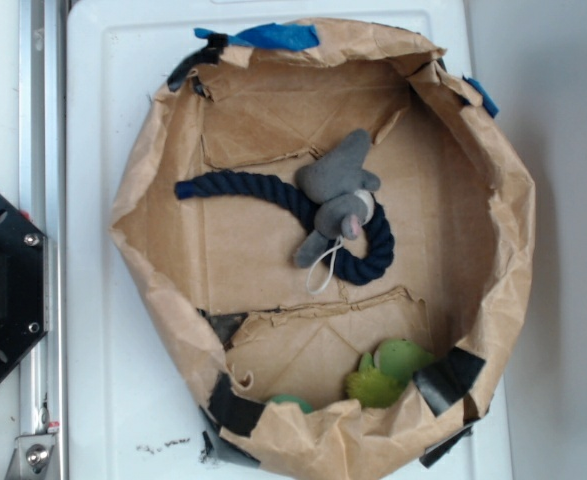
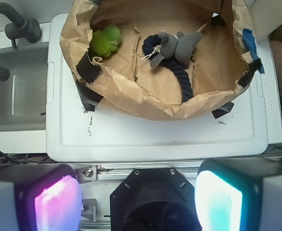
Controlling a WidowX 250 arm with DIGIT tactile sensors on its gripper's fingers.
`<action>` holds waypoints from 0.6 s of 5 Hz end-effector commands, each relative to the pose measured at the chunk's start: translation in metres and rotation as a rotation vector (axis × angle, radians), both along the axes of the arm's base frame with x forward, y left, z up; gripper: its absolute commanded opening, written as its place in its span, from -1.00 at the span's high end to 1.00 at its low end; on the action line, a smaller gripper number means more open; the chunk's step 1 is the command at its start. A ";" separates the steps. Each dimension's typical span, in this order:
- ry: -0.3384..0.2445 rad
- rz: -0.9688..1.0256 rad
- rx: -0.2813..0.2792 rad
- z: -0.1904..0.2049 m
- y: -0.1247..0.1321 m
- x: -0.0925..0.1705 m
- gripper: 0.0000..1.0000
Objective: Grab the gray animal.
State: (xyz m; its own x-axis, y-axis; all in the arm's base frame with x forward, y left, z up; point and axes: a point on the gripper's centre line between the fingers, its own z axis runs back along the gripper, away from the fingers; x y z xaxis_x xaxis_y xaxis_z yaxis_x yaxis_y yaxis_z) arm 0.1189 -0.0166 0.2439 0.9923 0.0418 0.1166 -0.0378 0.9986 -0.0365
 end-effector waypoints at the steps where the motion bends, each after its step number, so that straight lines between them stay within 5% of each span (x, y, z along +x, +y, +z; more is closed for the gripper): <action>1: 0.000 0.000 0.000 0.000 0.000 0.000 -1.00; 2: -0.077 -0.008 -0.013 -0.003 -0.001 0.042 -1.00; 3: -0.058 -0.189 -0.116 -0.019 -0.009 0.074 -1.00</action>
State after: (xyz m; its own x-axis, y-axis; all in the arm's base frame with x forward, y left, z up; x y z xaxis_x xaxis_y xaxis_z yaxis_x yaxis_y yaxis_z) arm 0.1898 -0.0245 0.2126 0.9786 -0.1563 0.1338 0.1747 0.9747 -0.1393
